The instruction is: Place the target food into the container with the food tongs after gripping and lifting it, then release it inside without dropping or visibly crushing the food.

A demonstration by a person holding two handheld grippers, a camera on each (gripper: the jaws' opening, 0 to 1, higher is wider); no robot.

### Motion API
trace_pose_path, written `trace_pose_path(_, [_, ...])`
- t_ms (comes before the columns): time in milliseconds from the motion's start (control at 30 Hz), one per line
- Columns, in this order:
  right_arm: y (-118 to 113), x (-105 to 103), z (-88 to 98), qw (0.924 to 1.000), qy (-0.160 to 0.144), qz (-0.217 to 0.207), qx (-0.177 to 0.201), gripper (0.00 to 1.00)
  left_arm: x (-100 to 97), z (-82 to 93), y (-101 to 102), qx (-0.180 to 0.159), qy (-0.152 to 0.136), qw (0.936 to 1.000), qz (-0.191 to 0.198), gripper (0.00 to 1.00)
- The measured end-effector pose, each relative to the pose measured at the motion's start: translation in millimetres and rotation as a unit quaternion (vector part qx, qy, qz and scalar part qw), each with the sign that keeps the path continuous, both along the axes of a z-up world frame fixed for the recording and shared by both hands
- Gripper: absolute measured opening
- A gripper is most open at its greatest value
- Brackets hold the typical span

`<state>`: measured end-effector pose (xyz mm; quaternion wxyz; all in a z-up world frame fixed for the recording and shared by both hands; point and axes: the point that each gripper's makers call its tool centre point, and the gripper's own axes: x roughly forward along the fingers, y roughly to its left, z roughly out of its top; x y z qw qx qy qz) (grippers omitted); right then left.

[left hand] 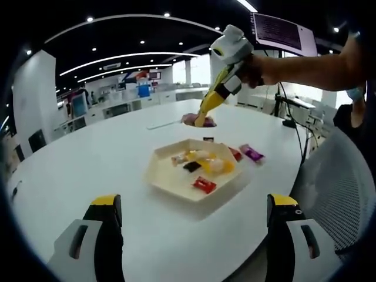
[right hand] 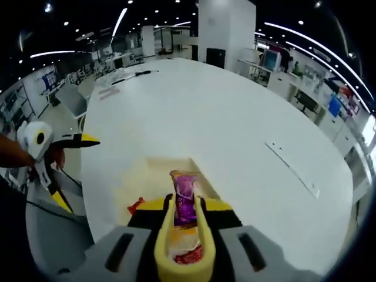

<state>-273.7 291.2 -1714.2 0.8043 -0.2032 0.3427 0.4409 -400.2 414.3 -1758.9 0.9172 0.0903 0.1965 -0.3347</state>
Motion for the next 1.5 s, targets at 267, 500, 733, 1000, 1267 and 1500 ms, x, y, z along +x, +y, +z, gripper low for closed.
trace_pose_path(267, [33,-17,-2.0,0.9995,0.004,0.032,0.001,0.20,0.9,0.6,1,-0.001,-0.001,1.0000,0.002,1.00])
trace_pose_path(500, [56,-27,-13.4,0.9987,0.006,0.050,0.005,0.21,1.1,0.3,1,-0.003,-0.001,1.0000,0.002,1.00])
trace_pose_path(733, [54,-31,-18.9,0.9976,-0.011,0.069,0.003,0.23,1.1,1.7,1,-0.005,-0.002,1.0000,0.005,1.00])
trace_pose_path(1000, [11,-35,-15.8,0.9990,0.005,0.040,0.018,0.24,1.0,0.7,1,-0.003,-0.001,1.0000,0.003,1.00])
trace_pose_path(1267, [-52,-46,-19.5,0.9999,-0.001,0.007,-0.007,0.24,0.2,-0.8,-1,0.001,0.001,1.0000,-0.003,1.00])
trace_pose_path(1500, [-90,-54,-22.9,0.9997,-0.012,-0.019,-0.014,0.24,-0.7,-0.6,-3,0.003,0.000,1.0000,-0.008,1.00])
